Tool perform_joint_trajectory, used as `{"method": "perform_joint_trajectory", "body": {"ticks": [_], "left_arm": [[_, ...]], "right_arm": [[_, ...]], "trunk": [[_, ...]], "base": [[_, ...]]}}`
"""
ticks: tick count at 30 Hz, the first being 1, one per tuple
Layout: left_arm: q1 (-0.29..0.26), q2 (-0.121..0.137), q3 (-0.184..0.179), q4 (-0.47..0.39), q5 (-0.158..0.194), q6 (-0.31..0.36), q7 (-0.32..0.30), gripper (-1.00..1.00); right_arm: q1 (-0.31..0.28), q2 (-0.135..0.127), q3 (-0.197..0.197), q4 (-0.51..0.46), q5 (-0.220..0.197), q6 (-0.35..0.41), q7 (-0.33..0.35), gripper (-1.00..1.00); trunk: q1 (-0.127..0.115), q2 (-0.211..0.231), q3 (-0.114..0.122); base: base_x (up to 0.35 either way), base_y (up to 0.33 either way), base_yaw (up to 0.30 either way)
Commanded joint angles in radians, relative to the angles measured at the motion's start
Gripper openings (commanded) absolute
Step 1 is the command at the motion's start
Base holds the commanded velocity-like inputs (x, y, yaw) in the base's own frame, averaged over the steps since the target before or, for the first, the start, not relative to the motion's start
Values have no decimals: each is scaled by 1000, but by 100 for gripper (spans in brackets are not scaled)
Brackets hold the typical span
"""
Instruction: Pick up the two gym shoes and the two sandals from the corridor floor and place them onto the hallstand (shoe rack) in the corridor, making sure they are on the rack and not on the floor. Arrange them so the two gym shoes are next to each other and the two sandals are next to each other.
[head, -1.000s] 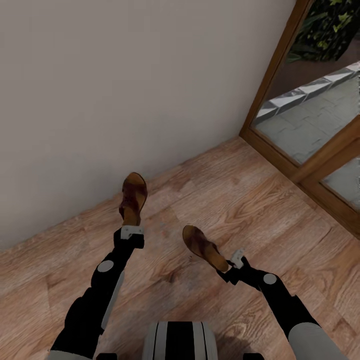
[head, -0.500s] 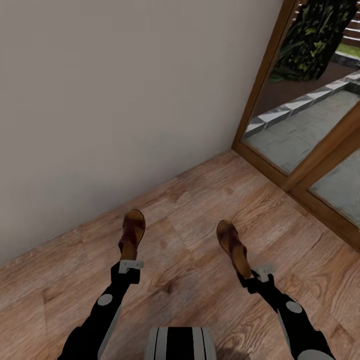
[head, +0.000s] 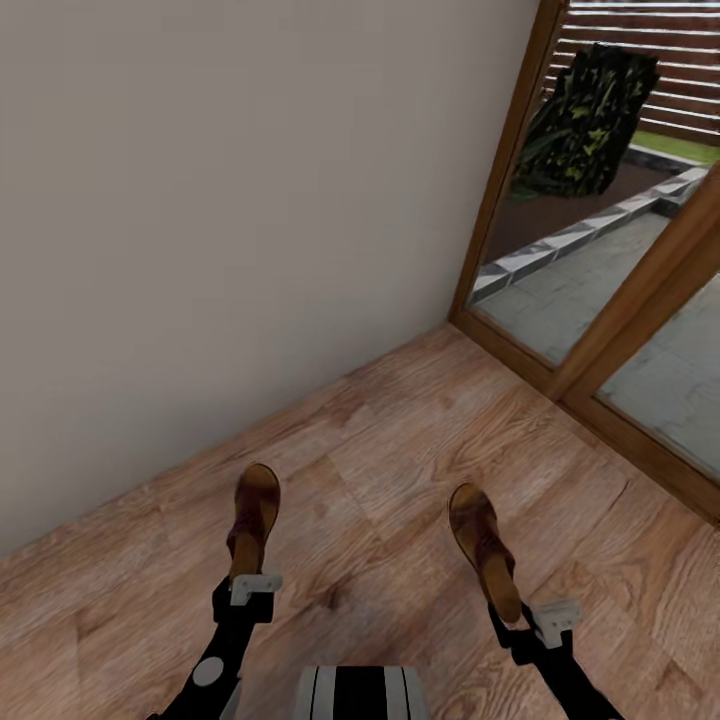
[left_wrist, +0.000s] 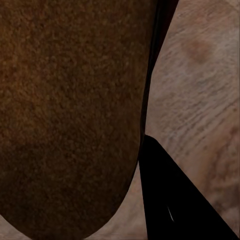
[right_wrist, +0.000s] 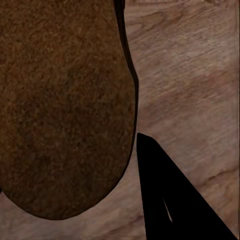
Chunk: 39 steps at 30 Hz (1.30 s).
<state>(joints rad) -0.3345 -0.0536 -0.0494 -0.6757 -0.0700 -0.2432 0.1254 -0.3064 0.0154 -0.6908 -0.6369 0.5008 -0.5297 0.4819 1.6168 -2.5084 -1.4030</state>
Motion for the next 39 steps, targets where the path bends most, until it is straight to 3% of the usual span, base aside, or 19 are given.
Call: {"method": "perform_joint_trajectory", "body": {"ticks": [1,6,11,22,39], "left_arm": [[1,1,-3,9,-12,-6,10,-100],[15,3,5,34,-12,-24,13,-100],[25,1,11,40,-11,-41,14,-100],[28,0,14,40,-10,-51,14,-100],[28,1,14,40,-10,-51,14,-100]], "right_arm": [[3,1,-16,6,3,-18,8,-100],[26,-2,-90,30,5,-74,6,-100],[47,-2,-165,36,6,-86,7,-100],[65,-5,-292,35,4,-89,7,-100],[66,0,-312,40,7,-89,8,-100]], "trunk": [[-1,0,5],[-3,1,32],[-5,2,59],[-10,5,119],[-24,22,208]], "base": [[0,0,-81],[0,0,-81],[0,0,-81],[0,0,-81],[0,0,-130]]}}
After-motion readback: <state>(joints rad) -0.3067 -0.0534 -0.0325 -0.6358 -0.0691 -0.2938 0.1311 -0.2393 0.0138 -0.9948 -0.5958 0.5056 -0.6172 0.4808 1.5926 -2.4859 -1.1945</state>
